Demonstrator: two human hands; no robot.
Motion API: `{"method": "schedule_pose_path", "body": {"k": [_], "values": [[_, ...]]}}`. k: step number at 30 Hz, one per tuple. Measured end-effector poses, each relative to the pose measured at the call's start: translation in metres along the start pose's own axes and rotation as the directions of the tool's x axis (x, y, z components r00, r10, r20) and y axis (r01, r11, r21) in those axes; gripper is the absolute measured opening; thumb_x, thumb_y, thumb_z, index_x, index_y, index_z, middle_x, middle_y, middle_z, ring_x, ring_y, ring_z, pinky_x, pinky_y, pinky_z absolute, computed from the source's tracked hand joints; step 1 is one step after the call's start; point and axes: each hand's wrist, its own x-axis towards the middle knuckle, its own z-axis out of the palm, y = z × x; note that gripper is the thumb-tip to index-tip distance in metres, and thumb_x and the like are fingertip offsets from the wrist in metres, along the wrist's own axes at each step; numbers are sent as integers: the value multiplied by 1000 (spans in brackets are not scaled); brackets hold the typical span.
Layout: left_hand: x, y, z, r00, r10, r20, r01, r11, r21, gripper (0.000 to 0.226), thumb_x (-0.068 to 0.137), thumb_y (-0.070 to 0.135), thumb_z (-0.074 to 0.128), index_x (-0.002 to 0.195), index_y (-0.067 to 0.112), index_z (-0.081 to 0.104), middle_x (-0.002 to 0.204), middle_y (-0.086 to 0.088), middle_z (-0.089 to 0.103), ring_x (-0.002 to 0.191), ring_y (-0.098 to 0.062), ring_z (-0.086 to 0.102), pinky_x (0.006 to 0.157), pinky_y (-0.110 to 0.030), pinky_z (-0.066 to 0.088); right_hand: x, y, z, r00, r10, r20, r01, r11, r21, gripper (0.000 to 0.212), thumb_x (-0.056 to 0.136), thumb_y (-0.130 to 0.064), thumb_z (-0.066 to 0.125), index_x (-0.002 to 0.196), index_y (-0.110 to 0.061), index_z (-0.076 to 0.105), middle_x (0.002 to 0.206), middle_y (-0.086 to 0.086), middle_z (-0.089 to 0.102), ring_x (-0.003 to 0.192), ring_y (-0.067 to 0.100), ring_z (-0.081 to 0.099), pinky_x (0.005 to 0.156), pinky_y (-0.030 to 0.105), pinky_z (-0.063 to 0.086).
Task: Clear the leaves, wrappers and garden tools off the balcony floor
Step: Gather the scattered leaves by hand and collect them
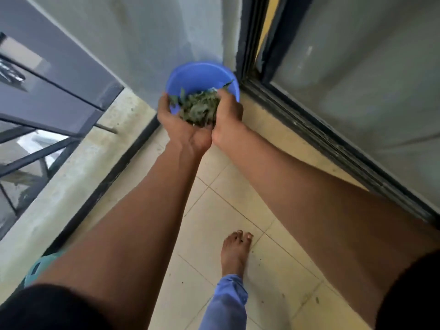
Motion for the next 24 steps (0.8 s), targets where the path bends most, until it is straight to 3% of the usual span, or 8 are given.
{"method": "schedule_pose_path", "body": {"k": [2, 4, 5, 10, 14, 16, 18, 24], "values": [[-7, -89, -7, 957, -14, 291, -158, 815, 558, 75, 106, 60, 27, 151, 1, 40, 163, -17, 32, 151, -33, 25, 124, -41, 20, 15, -6, 12, 999, 39, 22, -39, 999, -29, 35, 103, -30, 52, 123, -4, 65, 129, 20, 66, 112, 37, 66, 97, 53, 54], [-23, -177, -15, 904, -348, 248, 109, 749, 654, 44, 113, 32, 26, 152, 16, 40, 164, -4, 32, 149, -17, 30, 120, -29, 22, 23, -15, 15, 989, 126, 80, -123, 992, -32, 48, 103, -43, 50, 137, -10, 58, 130, 14, 63, 100, 32, 65, 84, 44, 55], [-16, -181, -11, 906, -409, 110, 270, 759, 593, 42, 113, 29, 26, 151, 18, 40, 163, -3, 33, 148, -16, 31, 120, -29, 23, 26, -20, 15, 982, 156, 103, -153, 988, -36, 51, 103, -46, 48, 141, -13, 55, 133, 12, 61, 101, 30, 63, 83, 41, 53], [-42, -180, -2, 953, -302, 31, 233, 794, 562, 44, 113, 29, 26, 154, 17, 38, 167, -4, 28, 152, -19, 27, 122, -29, 20, 27, -35, -3, 971, 182, 153, -177, 983, -45, 57, 106, -44, 44, 153, -11, 40, 157, 15, 41, 141, 34, 44, 105, 42, 40], [-10, -117, 14, 963, -270, 20, 245, 898, 365, 43, 113, 29, 26, 149, 15, 44, 164, -8, 37, 146, -22, 37, 121, -31, 25, 15, -35, -43, 983, 149, 106, -136, 983, -124, 37, 105, -31, 48, 130, -7, 60, 122, 19, 65, 103, 29, 64, 80, 35, 49], [17, -39, 39, 905, -365, 219, 345, 930, 126, 31, 109, 28, 39, 126, 17, 63, 154, -9, 52, 127, -26, 57, 114, -36, 42, 6, -21, -75, 993, 110, 42, -101, 978, -185, 23, 101, -20, 53, 107, -3, 67, 96, 20, 69, 75, 26, 60, 64, 30, 46], [36, 10, 45, 922, -329, 205, 376, 889, -263, 27, 103, 24, 49, 120, 15, 68, 143, -8, 63, 107, -24, 65, 108, -37, 48, -6, -2, -118, 992, 122, -20, -123, 952, -279, 23, 99, -18, 54, 90, -4, 69, 90, 20, 69, 73, 25, 58, 66, 34, 46], [-41, -90, 83, 840, -519, 159, 481, 848, 225, 28, 104, 23, 46, 122, 15, 65, 123, -9, 74, 112, -28, 69, 106, -43, 52, -44, 46, -274, 943, 220, -251, -284, 924, -257, 27, 98, -22, 58, 107, 1, 69, 93, 16, 70, 80, 25, 62, 78, 45, 59]]}}
